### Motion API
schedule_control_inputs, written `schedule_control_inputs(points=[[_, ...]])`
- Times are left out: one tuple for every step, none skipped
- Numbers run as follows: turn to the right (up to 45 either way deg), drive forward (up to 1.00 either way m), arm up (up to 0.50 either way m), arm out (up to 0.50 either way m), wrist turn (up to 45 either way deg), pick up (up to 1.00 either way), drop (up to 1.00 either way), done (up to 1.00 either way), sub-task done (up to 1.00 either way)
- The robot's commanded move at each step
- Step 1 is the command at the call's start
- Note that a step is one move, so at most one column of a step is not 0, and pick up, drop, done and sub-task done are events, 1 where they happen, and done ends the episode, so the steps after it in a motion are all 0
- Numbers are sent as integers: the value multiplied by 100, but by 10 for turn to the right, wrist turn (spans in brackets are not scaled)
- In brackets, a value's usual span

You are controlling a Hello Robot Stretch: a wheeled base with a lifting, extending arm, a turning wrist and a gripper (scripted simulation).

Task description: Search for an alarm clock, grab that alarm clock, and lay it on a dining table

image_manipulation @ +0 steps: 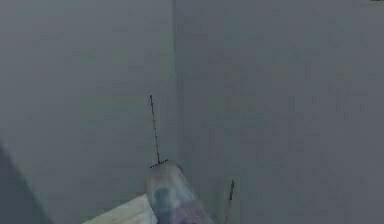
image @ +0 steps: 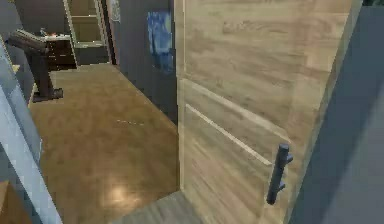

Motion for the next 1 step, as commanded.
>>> schedule_control_inputs(points=[[-450,0,0,0,0,0,0,0,0]])
